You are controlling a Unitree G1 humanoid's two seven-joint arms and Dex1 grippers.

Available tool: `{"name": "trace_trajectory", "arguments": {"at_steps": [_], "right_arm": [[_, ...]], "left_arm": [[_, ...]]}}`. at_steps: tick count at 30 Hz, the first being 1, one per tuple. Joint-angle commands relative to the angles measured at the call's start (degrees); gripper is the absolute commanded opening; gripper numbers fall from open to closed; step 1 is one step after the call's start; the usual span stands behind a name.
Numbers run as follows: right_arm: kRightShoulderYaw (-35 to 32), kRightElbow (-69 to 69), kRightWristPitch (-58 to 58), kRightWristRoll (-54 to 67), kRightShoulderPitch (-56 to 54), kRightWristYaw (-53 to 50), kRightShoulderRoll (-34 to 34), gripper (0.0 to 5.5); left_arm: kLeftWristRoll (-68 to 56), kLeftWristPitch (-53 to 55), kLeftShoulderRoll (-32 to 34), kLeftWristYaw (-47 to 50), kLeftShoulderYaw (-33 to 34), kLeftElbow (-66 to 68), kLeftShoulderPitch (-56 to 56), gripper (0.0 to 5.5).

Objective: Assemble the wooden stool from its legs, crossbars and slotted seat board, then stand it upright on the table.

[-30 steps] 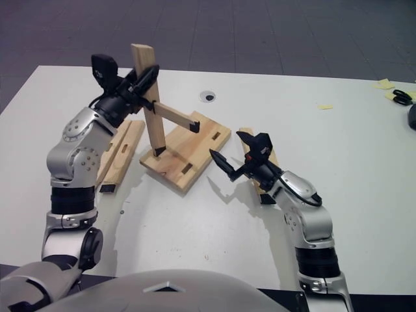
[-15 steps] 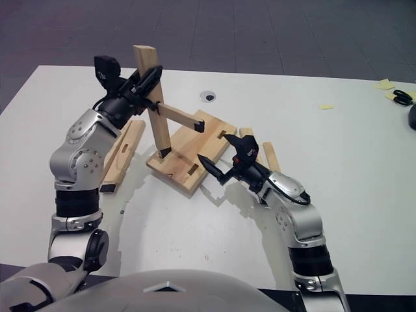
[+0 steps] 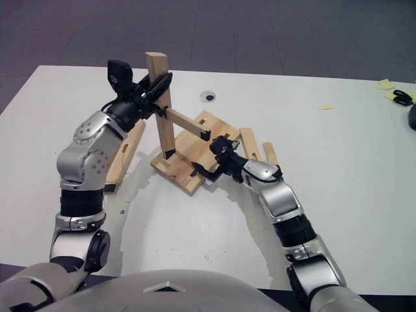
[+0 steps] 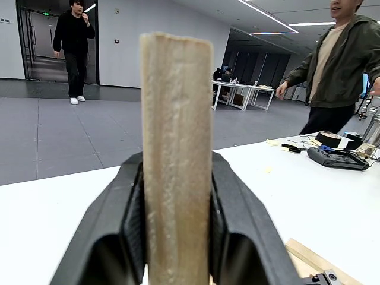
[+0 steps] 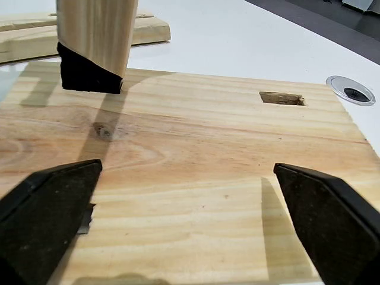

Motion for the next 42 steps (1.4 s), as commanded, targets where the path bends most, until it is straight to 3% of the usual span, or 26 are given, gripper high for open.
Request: {"name": "trace_trajectory", "arguments": {"at_steps": [1,5,11,15,20,28,42], "right_arm": [[1.16,2.99,4.53,-4.21,3.48,-1.88,-2.07,5.40],[0.12,2.21,3.95,-3.87,3.67,-2.63,-1.42,5.40],[-12.13,-4.90,-6.37,7.62,1.00,-2.72,5.62,5.40],[-14.32,-9.62,-5.29,12.75,-2.05,-0.04,6.09,5.40],[-12.47,-10.64,-3.01,14.09,-7.54,0.43,7.31,5.40],[-9.29,-0.57,-4.72,8.01,-11.60,-0.65,7.55,5.40],[-15.27,7.37,-12.72,0.56,-15.03,-5.48,4.45,5.40]], "left_arm": [[0.56,-4.78,0.54,0.56,2.01,-2.14,-4.88,1.03],[-3.90,-1.96,1.08,2.71,6.55,-3.06,-10.31,1.03],[-9.79,0.87,-3.21,10.18,11.70,-0.95,-11.66,1.03],[-11.80,0.63,-8.06,16.98,14.16,0.07,-9.87,1.03],[-12.51,2.21,-10.31,16.89,10.55,-1.98,-8.95,1.03],[-13.61,3.50,-9.92,14.61,6.99,-3.93,-9.79,1.03],[-14.27,7.01,-6.62,13.75,6.00,-7.39,-6.22,1.03]]}}
